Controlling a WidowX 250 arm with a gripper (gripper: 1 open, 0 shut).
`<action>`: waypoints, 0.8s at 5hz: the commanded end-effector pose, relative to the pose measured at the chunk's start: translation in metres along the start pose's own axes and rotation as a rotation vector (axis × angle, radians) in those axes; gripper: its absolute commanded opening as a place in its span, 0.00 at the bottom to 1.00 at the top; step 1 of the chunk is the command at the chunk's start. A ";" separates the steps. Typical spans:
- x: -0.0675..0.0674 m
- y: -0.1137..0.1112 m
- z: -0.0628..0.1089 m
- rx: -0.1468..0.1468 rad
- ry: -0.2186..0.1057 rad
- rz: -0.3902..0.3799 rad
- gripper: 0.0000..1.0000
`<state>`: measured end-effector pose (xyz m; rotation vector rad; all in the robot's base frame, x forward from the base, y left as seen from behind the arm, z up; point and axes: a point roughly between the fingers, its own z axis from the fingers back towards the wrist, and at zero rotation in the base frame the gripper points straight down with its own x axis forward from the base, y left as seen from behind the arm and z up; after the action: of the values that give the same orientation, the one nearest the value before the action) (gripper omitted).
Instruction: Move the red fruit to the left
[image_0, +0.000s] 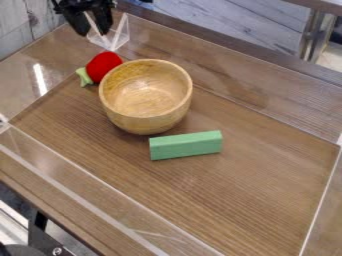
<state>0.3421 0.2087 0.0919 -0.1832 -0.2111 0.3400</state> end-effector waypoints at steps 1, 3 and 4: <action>0.005 -0.001 0.020 0.007 -0.062 0.002 0.00; -0.007 0.006 0.013 0.001 -0.092 0.092 1.00; -0.006 0.002 0.032 0.001 -0.107 0.156 1.00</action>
<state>0.3261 0.2049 0.0904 -0.2190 -0.2223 0.5040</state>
